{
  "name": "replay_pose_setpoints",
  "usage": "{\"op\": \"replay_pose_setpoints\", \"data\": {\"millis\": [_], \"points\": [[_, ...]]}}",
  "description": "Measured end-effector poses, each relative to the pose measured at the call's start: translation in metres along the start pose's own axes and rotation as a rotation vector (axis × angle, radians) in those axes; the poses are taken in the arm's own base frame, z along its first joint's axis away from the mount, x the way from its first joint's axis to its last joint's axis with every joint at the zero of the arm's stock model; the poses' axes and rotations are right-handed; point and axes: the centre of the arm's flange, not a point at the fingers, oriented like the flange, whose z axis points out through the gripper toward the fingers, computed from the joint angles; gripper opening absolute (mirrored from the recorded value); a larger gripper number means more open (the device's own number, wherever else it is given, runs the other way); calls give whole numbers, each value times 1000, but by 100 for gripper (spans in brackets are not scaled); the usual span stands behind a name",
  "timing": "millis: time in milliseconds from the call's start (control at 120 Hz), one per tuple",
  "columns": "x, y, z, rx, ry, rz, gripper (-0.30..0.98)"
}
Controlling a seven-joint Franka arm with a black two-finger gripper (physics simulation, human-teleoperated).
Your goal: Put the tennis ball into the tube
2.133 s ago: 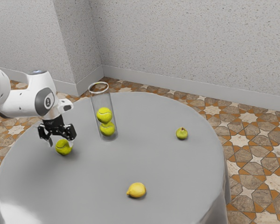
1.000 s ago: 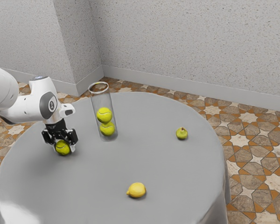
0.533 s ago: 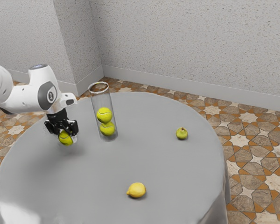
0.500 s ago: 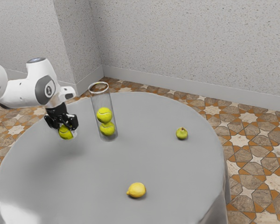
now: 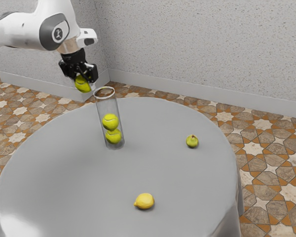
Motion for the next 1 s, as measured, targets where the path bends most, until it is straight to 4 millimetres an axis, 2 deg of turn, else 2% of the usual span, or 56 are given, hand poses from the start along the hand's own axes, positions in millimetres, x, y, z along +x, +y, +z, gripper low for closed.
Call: {"op": "replay_pose_setpoints", "data": {"millis": [92, 367, 867, 1000], "points": [[10, 15, 8, -3, -27, -1, 34], [39, 29, 30, 6, -66, -36, 34], [66, 19, 44, 26, -56, -98, 34], [66, 21, 47, 4, -65, -114, 47]]}}
